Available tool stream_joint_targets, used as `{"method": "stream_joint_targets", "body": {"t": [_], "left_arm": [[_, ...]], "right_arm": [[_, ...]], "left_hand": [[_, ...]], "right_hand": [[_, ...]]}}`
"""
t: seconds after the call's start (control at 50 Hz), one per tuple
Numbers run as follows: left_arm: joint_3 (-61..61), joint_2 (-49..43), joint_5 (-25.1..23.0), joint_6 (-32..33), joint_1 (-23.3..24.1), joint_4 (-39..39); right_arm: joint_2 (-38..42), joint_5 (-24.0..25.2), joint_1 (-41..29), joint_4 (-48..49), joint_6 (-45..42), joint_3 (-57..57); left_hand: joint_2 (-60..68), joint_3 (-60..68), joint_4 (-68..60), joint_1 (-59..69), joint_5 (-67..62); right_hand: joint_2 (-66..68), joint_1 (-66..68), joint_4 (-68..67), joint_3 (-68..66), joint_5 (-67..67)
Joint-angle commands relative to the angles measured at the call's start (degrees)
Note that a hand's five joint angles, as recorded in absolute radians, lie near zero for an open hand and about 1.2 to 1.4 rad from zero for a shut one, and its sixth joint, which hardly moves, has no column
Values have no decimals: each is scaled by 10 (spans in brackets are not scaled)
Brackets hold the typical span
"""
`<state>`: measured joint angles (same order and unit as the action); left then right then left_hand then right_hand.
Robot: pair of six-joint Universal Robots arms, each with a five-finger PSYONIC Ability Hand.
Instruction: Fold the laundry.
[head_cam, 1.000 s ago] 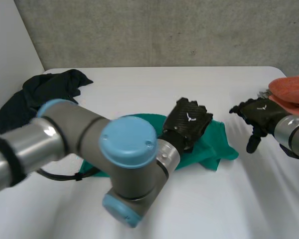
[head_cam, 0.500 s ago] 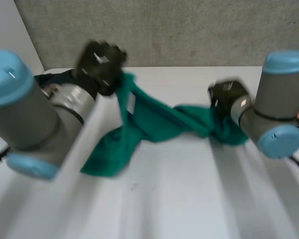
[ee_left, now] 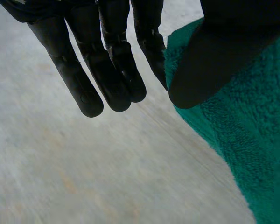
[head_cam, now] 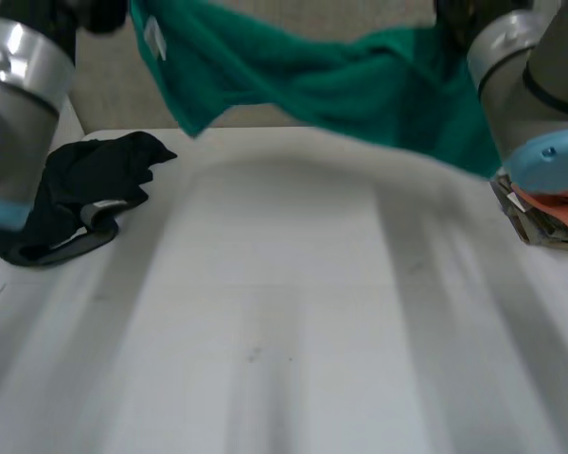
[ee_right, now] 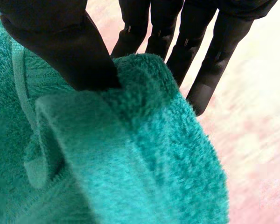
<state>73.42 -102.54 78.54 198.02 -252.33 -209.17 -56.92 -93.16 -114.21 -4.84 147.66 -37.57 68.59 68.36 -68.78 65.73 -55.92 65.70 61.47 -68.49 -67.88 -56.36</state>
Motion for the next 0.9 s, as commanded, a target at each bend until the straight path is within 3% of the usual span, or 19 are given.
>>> {"method": "stream_joint_targets", "body": {"t": [0.02, 0.18, 0.24, 0.34, 0.36, 0.38, 0.42, 0.5, 0.62, 0.7, 0.78, 0.9], "left_arm": [[160, 107, -20, -1, 6, -4], [202, 189, -51, -24, 8, -12], [211, 188, -54, -45, 9, -12], [247, 155, -54, -50, 10, -13], [253, 150, -54, -50, 10, -13], [257, 144, -54, -51, 10, -13], [267, 127, -53, -52, 16, -13], [271, 97, -52, -51, 38, -13], [260, 89, -50, -49, 73, -14], [243, 100, -50, -53, 79, -14], [221, 125, -50, -55, 82, -14], [180, 153, -49, -62, 91, -13]], "right_arm": [[-11, 3, 5, -92, 5, -71], [-55, 21, 13, -85, 1, -53], [-8, 31, 25, -80, 3, -23], [139, 35, 29, -78, 3, 59], [159, 36, 29, -76, 4, 71], [181, 37, 29, -74, 8, 82], [242, 34, 29, -52, 9, 114], [295, 10, 28, -15, 12, 156], [236, -32, 28, -51, 22, 124], [130, -27, 33, -139, 25, 19], [30, -6, 33, -208, 43, -107], [-48, 82, 36, -169, 210, -323]], "left_hand": [[114, 116, -112, 143, -141], [114, 116, -112, 143, -141], [114, 116, -112, 143, -141], [114, 116, -112, 143, -141], [114, 116, -112, 143, -141], [114, 116, -112, 143, -141], [114, 116, -112, 143, -141], [114, 116, -112, 143, -141], [114, 116, -112, 143, -141], [114, 116, -112, 143, -141], [114, 116, -112, 143, -141], [114, 116, -112, 143, -141]], "right_hand": [[143, 185, -115, -121, -136], [143, 185, -115, -121, -136], [143, 185, -115, -121, -136], [143, 185, -115, -121, -136], [84, 126, -56, -62, -77], [-73, -31, 101, 95, 80], [-557, -515, 585, 579, 564], [-557, -515, 585, 579, 564], [-557, -515, 585, 579, 564], [-557, -515, 585, 579, 564], [-557, -515, 585, 579, 564], [-557, -515, 585, 579, 564]]}}
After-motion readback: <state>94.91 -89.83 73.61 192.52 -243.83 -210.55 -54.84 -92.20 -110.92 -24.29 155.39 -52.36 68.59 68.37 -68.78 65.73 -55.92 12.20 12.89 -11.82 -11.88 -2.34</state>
